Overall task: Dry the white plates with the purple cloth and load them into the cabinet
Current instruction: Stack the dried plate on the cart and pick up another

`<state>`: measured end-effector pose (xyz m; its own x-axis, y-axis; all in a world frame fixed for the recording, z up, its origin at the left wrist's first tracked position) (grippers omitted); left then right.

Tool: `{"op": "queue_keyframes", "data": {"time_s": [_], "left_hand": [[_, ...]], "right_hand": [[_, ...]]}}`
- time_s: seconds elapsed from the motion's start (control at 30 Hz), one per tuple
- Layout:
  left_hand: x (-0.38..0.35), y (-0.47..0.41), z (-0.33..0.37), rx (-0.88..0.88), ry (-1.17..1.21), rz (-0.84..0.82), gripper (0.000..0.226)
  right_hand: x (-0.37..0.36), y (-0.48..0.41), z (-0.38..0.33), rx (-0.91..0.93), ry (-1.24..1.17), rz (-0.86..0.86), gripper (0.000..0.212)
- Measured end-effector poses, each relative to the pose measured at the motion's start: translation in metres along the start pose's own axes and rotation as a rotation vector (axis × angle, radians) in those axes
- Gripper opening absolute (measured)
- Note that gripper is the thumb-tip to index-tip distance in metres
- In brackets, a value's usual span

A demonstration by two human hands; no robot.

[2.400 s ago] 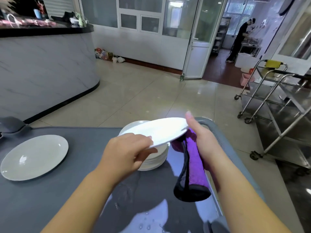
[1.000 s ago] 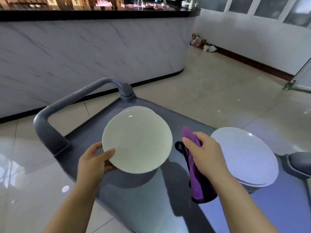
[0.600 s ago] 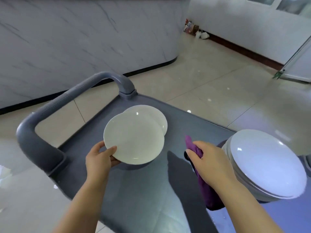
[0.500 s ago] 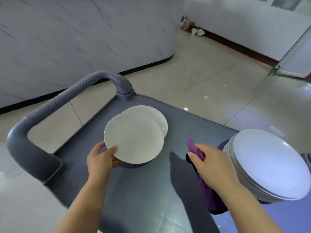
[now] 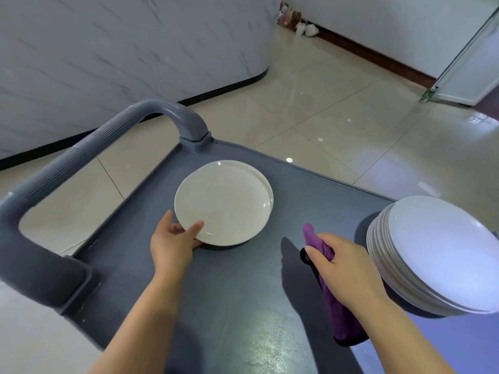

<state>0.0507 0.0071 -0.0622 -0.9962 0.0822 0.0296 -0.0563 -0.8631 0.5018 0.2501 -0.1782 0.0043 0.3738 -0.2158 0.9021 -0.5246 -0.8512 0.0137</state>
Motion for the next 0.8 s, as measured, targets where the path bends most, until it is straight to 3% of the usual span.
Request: {"op": "queue_keyframes", "data": {"time_s": [0.27, 0.53, 0.8], "left_hand": [[0.008, 0.011, -0.008, -0.231, -0.357, -0.080, 0.063], [-0.004, -0.011, -0.003, -0.198, -0.654, -0.037, 0.067], [-0.001, 0.019, 0.001, -0.347, -1.038, 0.037, 0.041]], "right_hand": [[-0.008, 0.001, -0.003, -0.016, -0.031, -0.005, 0.025], [0.002, 0.008, -0.004, -0.022, -0.081, 0.038, 0.023], [0.031, 0.028, 0.003, 0.076, -0.178, 0.050, 0.018]]}}
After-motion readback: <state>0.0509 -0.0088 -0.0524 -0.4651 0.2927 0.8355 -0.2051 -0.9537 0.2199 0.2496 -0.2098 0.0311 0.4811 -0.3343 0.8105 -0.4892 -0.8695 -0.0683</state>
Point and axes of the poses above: each hand's wrist, its own y-axis away from the middle knuckle, its own x-axis out of the back of the hand, z = x × y, the point moved 1 cm from there along -y, towards the middle knuckle, and after that the axes turned 10 degrees about x, right-handed, at the moved point
